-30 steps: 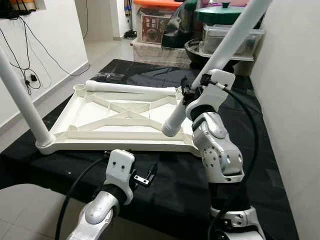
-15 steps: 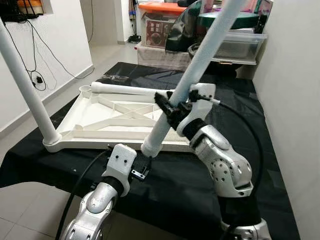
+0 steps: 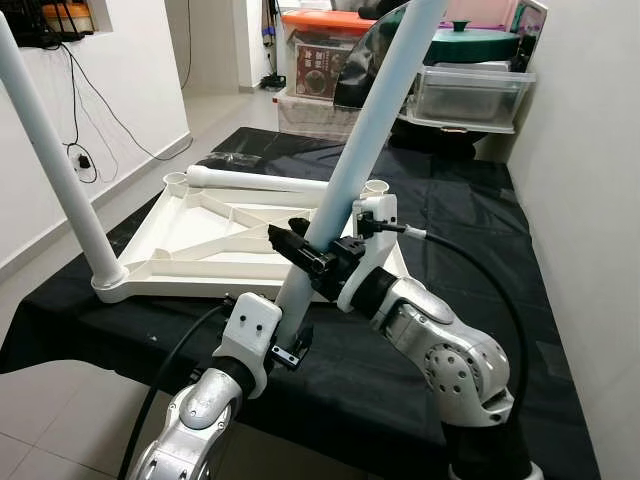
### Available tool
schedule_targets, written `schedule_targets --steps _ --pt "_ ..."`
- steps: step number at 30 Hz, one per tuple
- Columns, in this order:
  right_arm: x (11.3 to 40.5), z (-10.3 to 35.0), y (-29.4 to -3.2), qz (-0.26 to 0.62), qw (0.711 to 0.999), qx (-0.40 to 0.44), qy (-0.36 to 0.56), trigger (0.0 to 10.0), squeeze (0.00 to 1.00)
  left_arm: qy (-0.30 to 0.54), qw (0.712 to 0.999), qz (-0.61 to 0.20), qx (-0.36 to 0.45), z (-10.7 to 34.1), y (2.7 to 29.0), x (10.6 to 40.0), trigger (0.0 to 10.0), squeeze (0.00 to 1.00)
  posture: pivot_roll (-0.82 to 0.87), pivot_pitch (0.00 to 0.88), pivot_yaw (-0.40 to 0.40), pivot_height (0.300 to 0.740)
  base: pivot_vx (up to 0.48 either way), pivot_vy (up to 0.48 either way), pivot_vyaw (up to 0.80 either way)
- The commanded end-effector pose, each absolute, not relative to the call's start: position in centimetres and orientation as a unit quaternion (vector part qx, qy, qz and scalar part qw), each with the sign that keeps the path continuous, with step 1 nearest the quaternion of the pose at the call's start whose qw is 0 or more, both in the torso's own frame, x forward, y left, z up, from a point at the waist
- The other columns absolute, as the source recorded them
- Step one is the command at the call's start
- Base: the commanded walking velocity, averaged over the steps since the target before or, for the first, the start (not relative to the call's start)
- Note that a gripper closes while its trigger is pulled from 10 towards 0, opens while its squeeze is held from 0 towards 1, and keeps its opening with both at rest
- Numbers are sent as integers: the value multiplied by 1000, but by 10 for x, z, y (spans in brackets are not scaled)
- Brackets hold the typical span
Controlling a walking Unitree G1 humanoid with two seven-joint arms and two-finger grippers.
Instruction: Building children table
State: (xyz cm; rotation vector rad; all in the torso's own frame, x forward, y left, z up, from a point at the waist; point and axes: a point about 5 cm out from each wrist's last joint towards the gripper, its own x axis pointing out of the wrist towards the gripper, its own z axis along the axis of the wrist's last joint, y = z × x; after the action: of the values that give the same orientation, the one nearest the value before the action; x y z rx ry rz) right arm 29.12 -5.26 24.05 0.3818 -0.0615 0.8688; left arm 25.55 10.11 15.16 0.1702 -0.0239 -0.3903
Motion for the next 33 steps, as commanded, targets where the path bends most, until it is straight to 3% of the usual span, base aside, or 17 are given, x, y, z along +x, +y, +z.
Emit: schedule_targets --steps 1,14,15,16,21,22,25,26,29,33 --pt "285 244 -49 439 878 190 -32 10000 0 0 977 -195 88 146 102 257 0 0 25 4 -30 740 0 0 0" --pt "290 249 -55 425 885 185 -44 10000 0 14 976 -198 89 138 100 256 0 0 22 1 -31 740 0 0 0" --pt "291 249 -56 418 889 180 -49 10000 39 17 976 -198 88 137 100 256 9412 0 22 2 -29 740 0 0 0" --pt "292 249 -57 414 892 175 -52 10000 1000 19 976 -197 87 137 100 256 10000 0 21 1 -29 740 0 0 0" --pt "294 246 -60 420 889 174 -48 10000 1000 20 973 -230 29 141 97 252 10000 0 23 1 -32 740 0 0 0" --pt "295 244 -62 423 890 165 -45 10000 0 23 966 -258 16 141 95 249 10000 0 23 2 -30 740 0 0 0" --pt "296 243 -63 424 891 158 -43 10000 0 25 960 -279 6 142 94 246 10000 0 23 2 -30 740 0 0 0" --pt "291 241 -65 482 862 155 -33 10000 0 35 947 -317 -26 143 94 238 10000 0 29 2 -34 740 0 0 0" --pt "290 241 -65 497 853 156 -31 10000 0 38 946 -322 -32 143 95 236 10000 0 29 2 -34 740 0 0 0" --pt "280 233 -67 570 813 122 1 10000 0 86 910 -398 -82 136 94 215 10000 0 30 8 -36 740 0 0 0"
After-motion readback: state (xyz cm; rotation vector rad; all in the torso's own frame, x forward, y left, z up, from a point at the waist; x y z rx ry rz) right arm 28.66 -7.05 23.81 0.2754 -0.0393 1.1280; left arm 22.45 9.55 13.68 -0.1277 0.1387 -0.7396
